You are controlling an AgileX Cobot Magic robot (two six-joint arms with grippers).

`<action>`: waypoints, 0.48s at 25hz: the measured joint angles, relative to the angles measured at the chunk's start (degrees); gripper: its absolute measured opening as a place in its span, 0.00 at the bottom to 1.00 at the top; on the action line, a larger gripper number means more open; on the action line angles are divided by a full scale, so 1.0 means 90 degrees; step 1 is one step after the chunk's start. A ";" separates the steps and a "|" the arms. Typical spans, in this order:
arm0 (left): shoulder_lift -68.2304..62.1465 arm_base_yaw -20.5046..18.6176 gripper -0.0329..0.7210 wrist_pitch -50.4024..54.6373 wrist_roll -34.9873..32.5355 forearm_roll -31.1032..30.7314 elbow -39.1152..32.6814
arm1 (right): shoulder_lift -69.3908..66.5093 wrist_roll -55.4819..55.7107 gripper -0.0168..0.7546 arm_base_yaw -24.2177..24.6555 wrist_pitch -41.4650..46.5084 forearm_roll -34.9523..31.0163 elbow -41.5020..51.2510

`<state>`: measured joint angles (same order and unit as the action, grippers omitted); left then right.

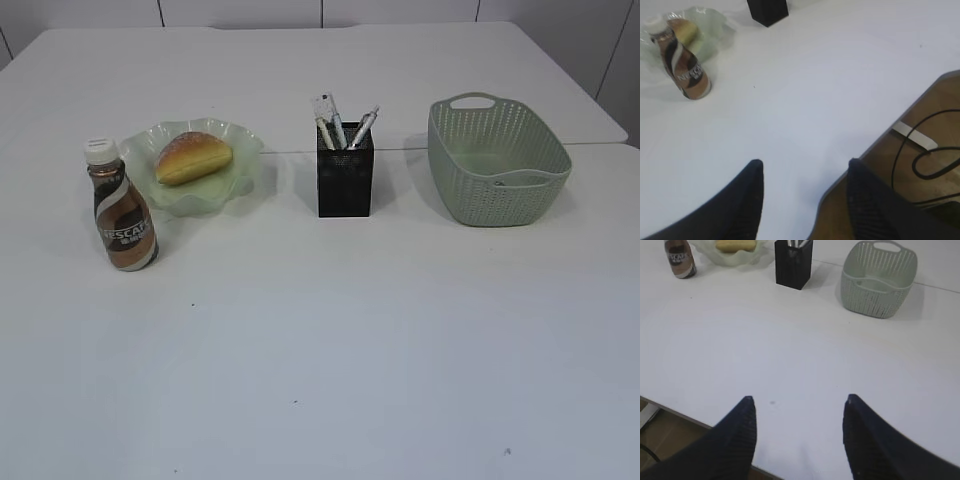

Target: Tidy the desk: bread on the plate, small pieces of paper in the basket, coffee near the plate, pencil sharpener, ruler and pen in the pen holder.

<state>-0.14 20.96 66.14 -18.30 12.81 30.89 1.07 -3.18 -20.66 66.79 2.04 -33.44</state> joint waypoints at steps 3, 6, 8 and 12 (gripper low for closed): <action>0.0000 0.0000 0.54 -0.0015 -0.0061 0.0059 -0.0133 | 0.0000 -0.0050 0.59 0.0010 -0.0183 -0.0088 0.0335; 0.0000 0.0000 0.54 -0.0015 -0.0085 0.0086 -0.0133 | 0.0000 -0.0172 0.59 0.0010 -0.0159 -0.0227 0.0523; 0.0000 0.0000 0.54 -0.0027 -0.0085 0.0086 -0.0133 | 0.0000 -0.0185 0.59 0.0010 -0.0126 -0.0227 0.0558; 0.0000 0.0000 0.54 -0.0064 -0.0052 0.0074 -0.0133 | 0.0000 -0.0195 0.59 0.0010 -0.0126 -0.0227 0.0567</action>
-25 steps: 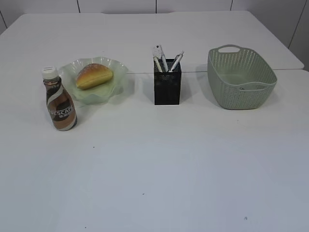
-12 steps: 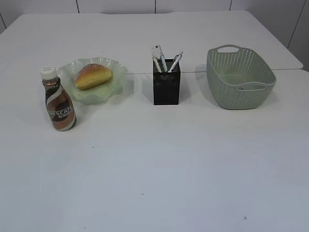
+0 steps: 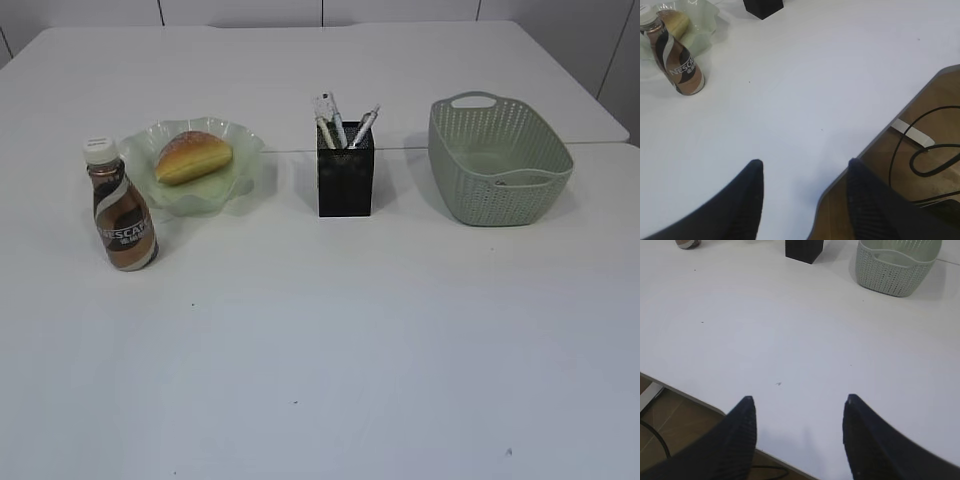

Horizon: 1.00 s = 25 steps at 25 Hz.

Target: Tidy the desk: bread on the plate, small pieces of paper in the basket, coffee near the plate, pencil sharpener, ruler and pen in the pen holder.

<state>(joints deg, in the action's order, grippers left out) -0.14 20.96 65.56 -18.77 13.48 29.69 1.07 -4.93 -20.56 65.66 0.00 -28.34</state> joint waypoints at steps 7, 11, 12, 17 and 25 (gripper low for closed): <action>0.0000 0.0000 0.54 -0.0041 0.0024 -0.0024 0.0000 | 0.0000 0.0000 0.59 0.0028 0.0000 0.0000 0.0000; 0.0000 -0.0094 0.54 -0.0041 0.0024 -0.0024 0.0000 | 0.0000 -0.0004 0.59 0.0659 0.0000 0.0000 0.0000; 0.0000 -0.0211 0.54 -0.0041 0.0024 -0.0024 0.0000 | 0.0000 -0.0004 0.59 0.0936 0.0000 0.0000 0.0000; 0.0000 -0.1334 0.55 -0.0051 0.0029 -0.0024 -0.0004 | 0.0000 -0.0004 0.59 0.2165 0.0000 0.0000 0.0000; 0.0000 -0.2476 0.51 -0.0051 0.0039 -0.0024 -0.0004 | 0.0000 -0.0004 0.59 0.2930 0.0000 0.0000 0.0000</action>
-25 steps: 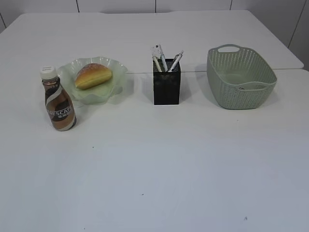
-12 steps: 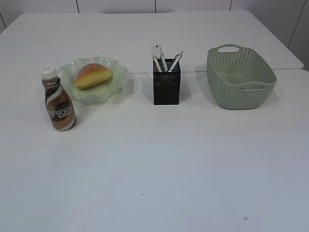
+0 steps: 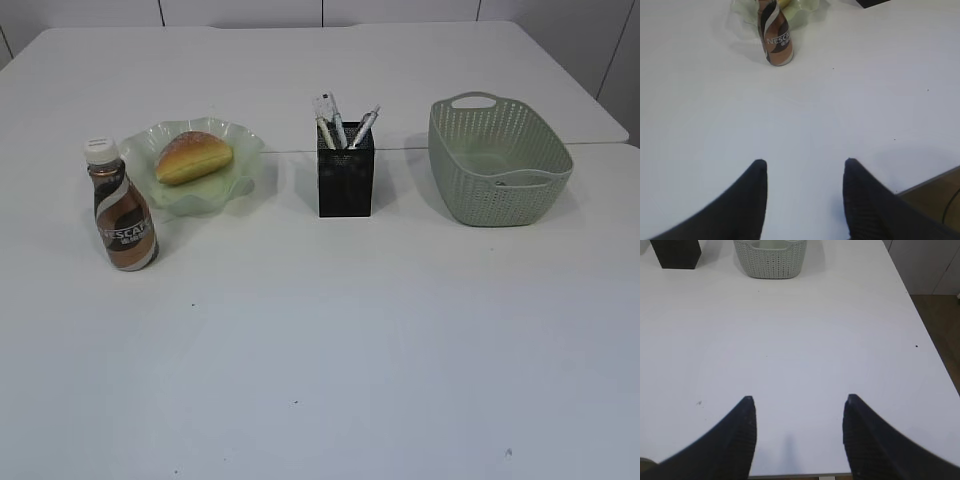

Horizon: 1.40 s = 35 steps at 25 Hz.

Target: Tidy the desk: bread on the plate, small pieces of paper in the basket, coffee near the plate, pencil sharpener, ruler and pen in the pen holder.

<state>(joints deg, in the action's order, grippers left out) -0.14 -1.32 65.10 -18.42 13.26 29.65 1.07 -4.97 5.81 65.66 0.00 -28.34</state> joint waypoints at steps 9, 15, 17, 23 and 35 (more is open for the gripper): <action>0.0000 -0.0011 0.46 0.0000 0.0000 0.0000 0.0000 | 0.0000 0.0000 0.59 0.0013 0.0000 0.0000 0.0000; 0.0000 -0.0011 0.44 0.0000 0.0000 0.0000 0.0000 | 0.0000 0.0000 0.59 0.0013 0.0009 0.0000 0.0000; 0.0000 -0.0011 0.43 0.0000 0.0000 0.0000 0.0000 | 0.0000 0.0000 0.59 0.0013 0.0009 0.0000 0.0000; 0.0000 -0.0011 0.40 0.0000 0.0000 0.0000 0.0000 | 0.0000 0.0000 0.59 0.0013 0.0009 0.0000 0.0000; 0.0000 -0.0011 0.40 0.0000 0.0000 0.0022 -0.0010 | 0.0000 0.0000 0.59 0.0013 0.0009 0.0000 0.0000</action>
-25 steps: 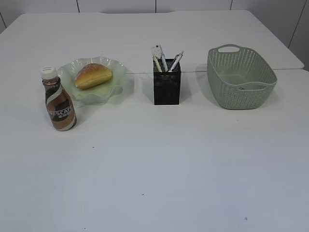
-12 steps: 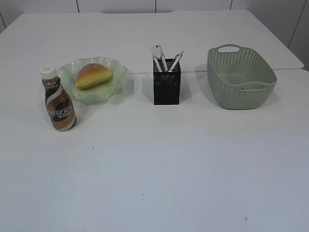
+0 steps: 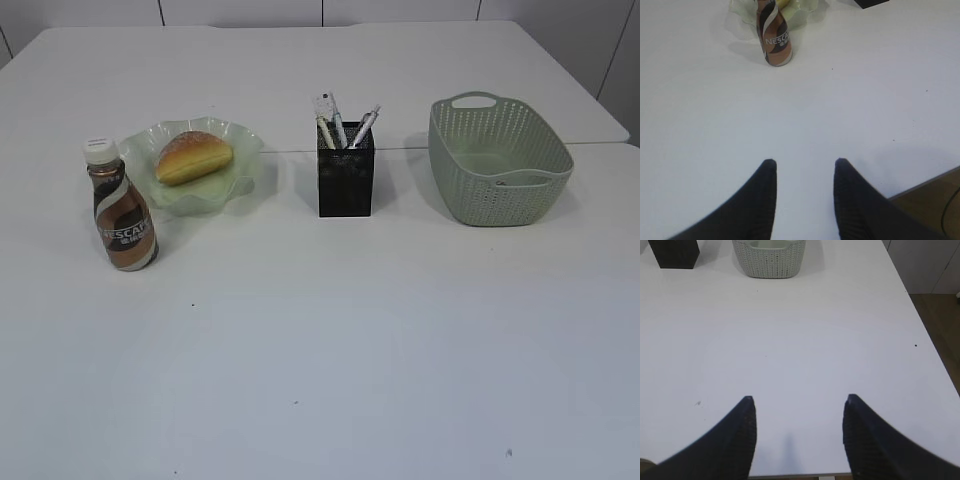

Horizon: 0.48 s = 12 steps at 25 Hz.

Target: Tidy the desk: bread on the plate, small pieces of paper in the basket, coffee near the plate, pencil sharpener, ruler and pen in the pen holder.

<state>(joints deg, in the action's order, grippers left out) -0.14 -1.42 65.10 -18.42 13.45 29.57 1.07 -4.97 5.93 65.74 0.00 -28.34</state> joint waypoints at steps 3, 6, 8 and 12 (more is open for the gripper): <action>0.0000 0.0000 0.39 0.0000 0.0000 0.0000 0.0000 | 0.0000 0.0000 0.59 0.0000 0.0000 0.0000 0.0000; 0.0000 0.0000 0.37 0.0000 0.0000 0.0000 0.0000 | 0.0000 0.0000 0.59 0.0000 0.0000 0.0000 0.0000; 0.0000 0.0000 0.37 0.0000 0.0000 0.0000 0.0000 | 0.0000 0.0000 0.59 0.0000 0.0000 0.0000 0.0000; 0.0000 0.0000 0.36 0.0000 0.0000 0.0000 0.0000 | 0.0000 0.0000 0.59 0.0000 0.0000 0.0000 0.0000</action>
<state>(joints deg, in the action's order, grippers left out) -0.14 -1.42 65.10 -18.42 13.45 29.57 1.07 -4.97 5.93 65.74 0.00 -28.34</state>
